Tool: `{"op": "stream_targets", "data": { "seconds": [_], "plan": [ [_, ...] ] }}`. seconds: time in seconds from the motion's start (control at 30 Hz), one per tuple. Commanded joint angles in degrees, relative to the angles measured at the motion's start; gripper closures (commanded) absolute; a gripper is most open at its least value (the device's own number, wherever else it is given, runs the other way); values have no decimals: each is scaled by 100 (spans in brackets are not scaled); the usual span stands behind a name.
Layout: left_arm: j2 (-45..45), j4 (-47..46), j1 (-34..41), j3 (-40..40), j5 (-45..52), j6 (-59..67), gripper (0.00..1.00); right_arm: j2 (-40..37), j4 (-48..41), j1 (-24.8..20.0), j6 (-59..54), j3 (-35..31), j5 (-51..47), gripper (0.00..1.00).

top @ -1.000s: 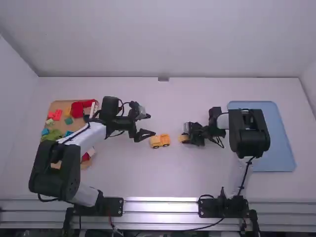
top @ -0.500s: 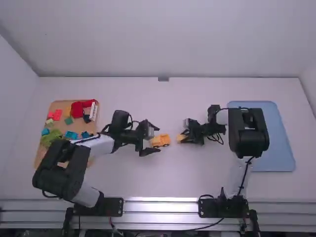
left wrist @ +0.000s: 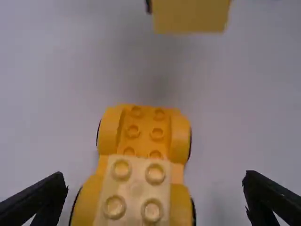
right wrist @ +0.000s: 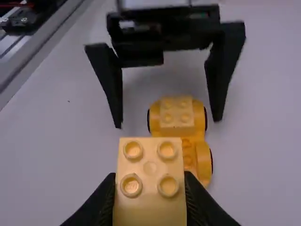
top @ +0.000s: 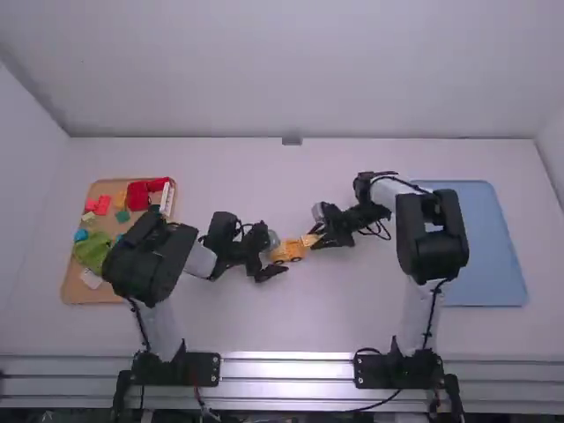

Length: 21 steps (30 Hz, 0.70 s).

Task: Assemble lego blocks to make yellow taxi

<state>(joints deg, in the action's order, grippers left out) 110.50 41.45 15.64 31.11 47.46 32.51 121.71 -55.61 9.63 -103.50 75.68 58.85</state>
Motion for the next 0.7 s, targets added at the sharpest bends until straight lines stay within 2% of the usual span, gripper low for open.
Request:
{"op": "stream_targets", "data": {
  "seconds": [0.0, 0.03, 0.13, 0.17, 0.27, 0.3, 0.37, 0.4, 0.5, 0.67],
  "plan": [
    [173, -94, 13, 229, -15, -4, 1, 11, -4, 42, -131, 79, 111, 85],
    [238, -195, 17, 299, 90, 94, 0, 11, 7, 63, -131, 79, 118, 86],
    [391, -382, 17, 466, 264, 330, 12, 11, 2, 61, -129, 79, 127, 86],
    [420, -527, 15, 529, 264, 472, 21, 13, 2, 59, -129, 74, 142, 87],
    [420, -798, 17, 612, 269, 680, 33, 13, 22, 61, -125, 44, 181, 87],
    [420, -922, 13, 651, 280, 822, 40, 13, 105, 59, -94, 20, 205, 88],
    [420, -922, 13, 651, 280, 822, 40, 13, 105, 59, -94, 20, 205, 88],
    [420, -1088, 15, 664, 308, 1119, 46, 13, 610, 57, 619, -92, 278, 91],
    [420, -1217, 68, 625, 304, 1412, 50, 11, 1241, 142, 1443, -254, 162, 92],
    [420, -1235, 129, 566, 256, 1598, 51, -15, 1486, 363, 1818, -334, 66, 97]
  ]
}}
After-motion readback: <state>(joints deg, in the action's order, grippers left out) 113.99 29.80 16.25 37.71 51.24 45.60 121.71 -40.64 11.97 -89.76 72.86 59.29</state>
